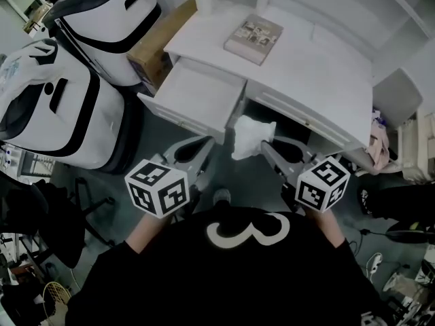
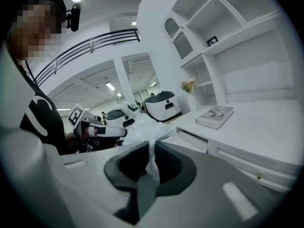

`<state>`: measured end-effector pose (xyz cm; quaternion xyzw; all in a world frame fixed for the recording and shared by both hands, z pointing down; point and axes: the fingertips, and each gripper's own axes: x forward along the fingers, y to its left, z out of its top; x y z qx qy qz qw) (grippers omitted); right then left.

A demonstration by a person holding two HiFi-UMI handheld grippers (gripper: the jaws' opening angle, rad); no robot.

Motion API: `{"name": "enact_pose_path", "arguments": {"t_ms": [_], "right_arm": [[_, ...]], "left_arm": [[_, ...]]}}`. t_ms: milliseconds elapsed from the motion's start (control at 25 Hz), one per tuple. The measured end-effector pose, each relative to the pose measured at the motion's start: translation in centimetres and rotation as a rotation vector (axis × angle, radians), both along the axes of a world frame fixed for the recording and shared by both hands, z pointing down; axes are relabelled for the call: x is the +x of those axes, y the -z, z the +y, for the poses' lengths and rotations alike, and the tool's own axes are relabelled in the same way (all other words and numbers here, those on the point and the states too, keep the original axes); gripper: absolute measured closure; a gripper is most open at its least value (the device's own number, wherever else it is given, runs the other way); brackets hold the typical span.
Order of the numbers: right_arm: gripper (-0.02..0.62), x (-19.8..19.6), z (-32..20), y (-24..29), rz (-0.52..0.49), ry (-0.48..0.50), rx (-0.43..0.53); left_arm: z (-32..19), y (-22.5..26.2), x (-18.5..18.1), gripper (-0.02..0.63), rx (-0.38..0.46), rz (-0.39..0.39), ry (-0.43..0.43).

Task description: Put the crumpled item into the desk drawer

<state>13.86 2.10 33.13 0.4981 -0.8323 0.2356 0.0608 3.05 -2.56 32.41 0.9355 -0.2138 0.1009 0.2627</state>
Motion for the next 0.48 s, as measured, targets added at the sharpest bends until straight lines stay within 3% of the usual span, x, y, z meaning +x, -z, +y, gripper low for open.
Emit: {"name": "enact_pose_path", "arguments": {"t_ms": [480], "right_arm": [[0.557, -0.8, -9.3, -3.1, 0.005, 0.058, -0.033]], "left_arm": [[-8.2, -3.3, -0.7, 0.595, -0.019, -0.057, 0.049]]}}
